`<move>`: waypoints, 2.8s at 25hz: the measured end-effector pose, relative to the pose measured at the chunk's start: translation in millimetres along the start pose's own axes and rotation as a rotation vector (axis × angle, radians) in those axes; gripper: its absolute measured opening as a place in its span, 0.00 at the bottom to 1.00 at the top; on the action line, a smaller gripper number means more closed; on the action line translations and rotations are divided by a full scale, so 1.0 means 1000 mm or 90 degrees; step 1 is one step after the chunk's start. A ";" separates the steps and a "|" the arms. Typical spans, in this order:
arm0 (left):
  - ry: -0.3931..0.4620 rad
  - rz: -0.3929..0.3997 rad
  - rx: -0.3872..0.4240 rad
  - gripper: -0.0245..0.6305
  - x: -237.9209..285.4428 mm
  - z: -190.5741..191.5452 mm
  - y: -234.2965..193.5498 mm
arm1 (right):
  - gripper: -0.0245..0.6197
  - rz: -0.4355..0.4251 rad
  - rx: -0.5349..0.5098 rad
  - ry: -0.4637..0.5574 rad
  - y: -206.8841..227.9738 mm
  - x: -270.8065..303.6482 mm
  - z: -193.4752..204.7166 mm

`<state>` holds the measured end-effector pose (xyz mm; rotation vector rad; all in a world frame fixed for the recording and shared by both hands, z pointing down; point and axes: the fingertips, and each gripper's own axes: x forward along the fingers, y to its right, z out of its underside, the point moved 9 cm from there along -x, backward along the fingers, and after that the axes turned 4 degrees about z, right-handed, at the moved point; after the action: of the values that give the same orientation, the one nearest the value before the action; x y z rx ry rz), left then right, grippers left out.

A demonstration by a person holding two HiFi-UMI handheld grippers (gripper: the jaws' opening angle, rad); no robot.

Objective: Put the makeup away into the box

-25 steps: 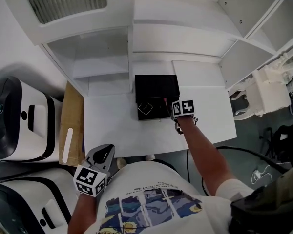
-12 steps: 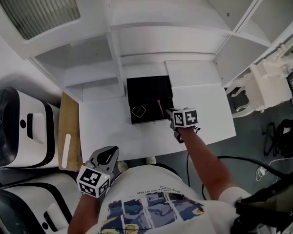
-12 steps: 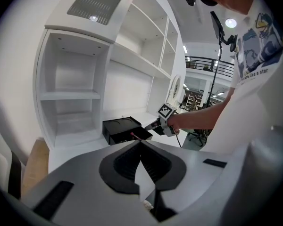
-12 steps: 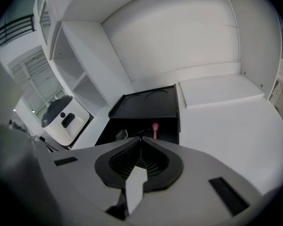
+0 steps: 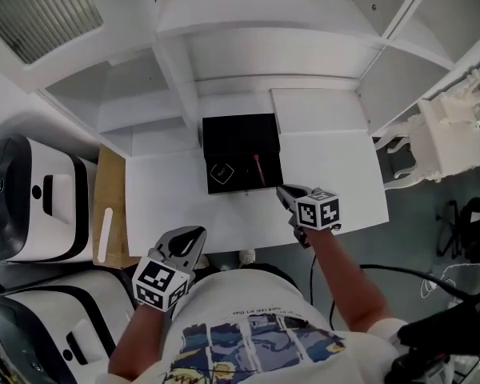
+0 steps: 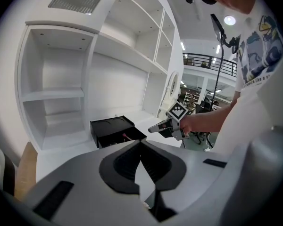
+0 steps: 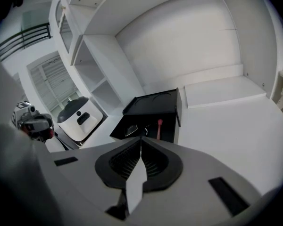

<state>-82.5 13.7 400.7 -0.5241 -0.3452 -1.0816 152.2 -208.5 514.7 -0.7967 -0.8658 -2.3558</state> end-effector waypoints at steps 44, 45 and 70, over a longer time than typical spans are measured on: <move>-0.001 0.093 0.040 0.06 -0.027 0.001 -0.004 | 0.08 -0.046 -0.155 0.096 -0.134 -0.070 0.045; -0.001 0.095 0.038 0.06 -0.030 0.003 -0.005 | 0.08 -0.045 -0.156 0.098 -0.137 -0.071 0.046; -0.005 0.111 0.038 0.06 -0.088 0.040 -0.030 | 0.08 -0.031 -0.185 0.100 -0.209 -0.049 0.065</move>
<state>-148.9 90.6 396.2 -0.4960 -0.3320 -0.8985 79.5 -10.2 438.3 -0.6945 -0.4892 -2.5831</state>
